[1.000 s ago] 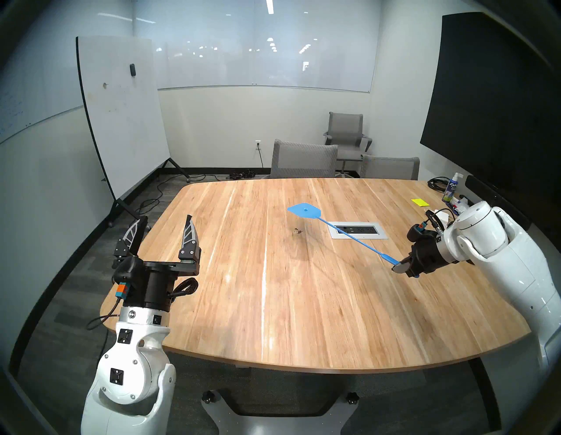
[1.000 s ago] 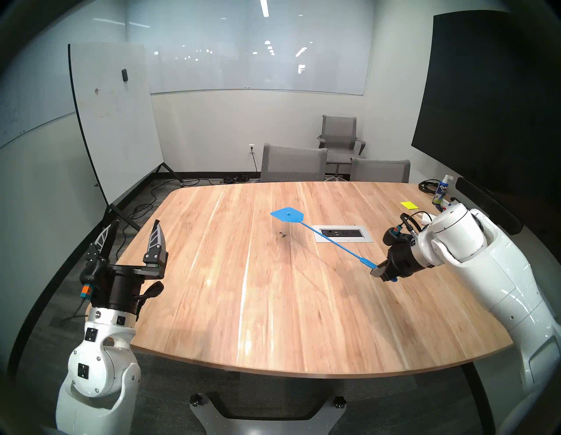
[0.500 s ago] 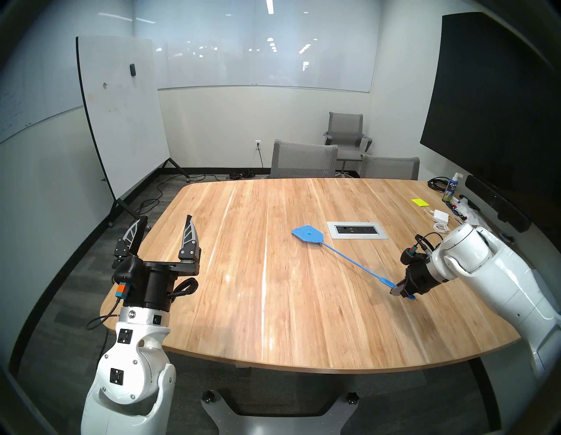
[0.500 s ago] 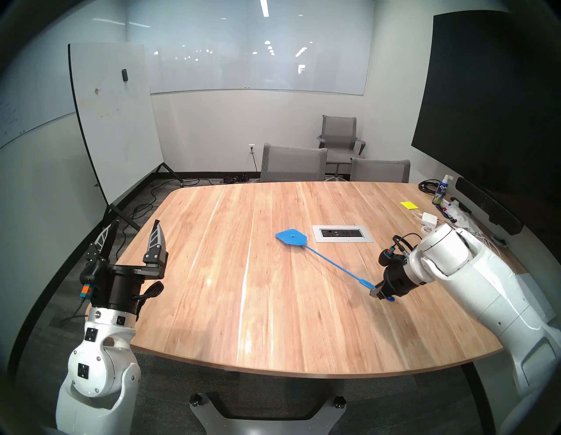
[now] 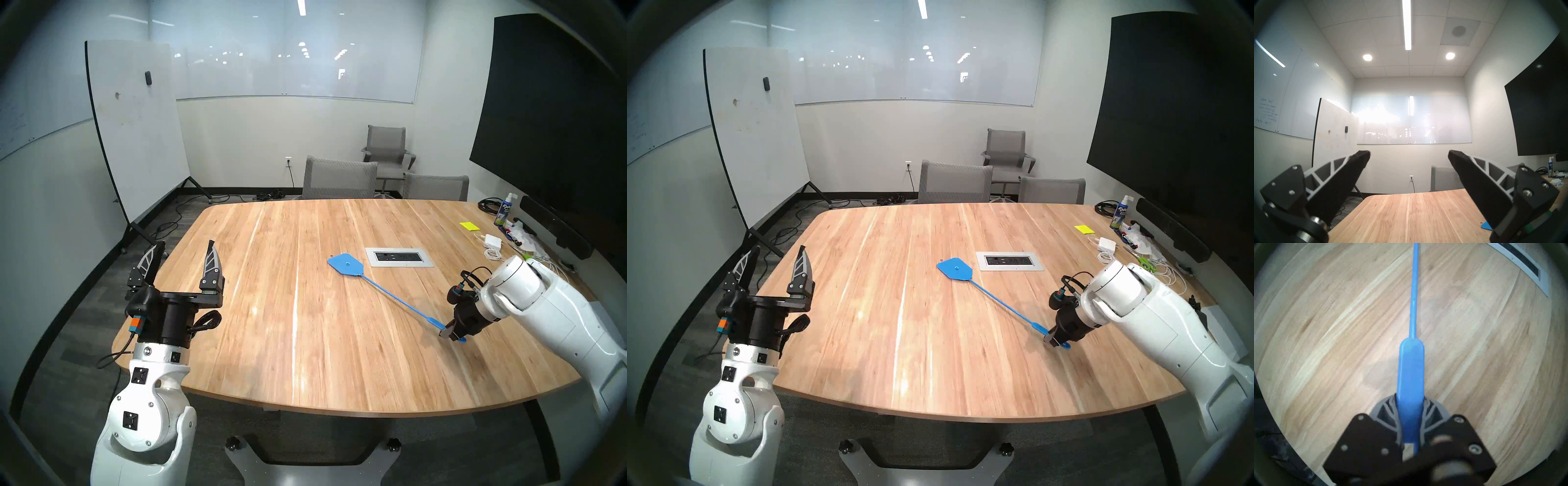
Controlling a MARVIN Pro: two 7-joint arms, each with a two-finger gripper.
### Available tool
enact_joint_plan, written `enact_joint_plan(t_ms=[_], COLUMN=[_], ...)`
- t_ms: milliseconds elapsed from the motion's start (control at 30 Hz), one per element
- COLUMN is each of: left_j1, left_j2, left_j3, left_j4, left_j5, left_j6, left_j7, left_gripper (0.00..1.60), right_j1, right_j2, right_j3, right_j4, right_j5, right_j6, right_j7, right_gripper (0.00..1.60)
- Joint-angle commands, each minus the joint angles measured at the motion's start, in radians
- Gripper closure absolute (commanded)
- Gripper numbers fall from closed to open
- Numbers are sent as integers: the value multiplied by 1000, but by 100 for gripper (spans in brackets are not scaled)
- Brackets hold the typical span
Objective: Swat a bug on table
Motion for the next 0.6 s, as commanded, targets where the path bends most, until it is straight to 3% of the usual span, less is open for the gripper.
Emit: enact_joint_plan(t_ms=[0, 233, 567], left_j1=[1, 2, 2], left_j2=[0, 0, 0], left_j3=[1, 1, 1], left_j4=[-20, -20, -21], left_j5=[0, 0, 0], left_j6=[-2, -2, -1], left_j7=[-1, -1, -1], left_gripper=[0, 0, 0], right_j1=[16, 9, 23], right_j2=[48, 68, 42], right_j3=[69, 140, 150], right_j4=[-44, -77, -102], right_j5=[45, 96, 104], right_j6=[-9, -2, 22], right_j7=[24, 27, 4], right_gripper=[160, 160, 160])
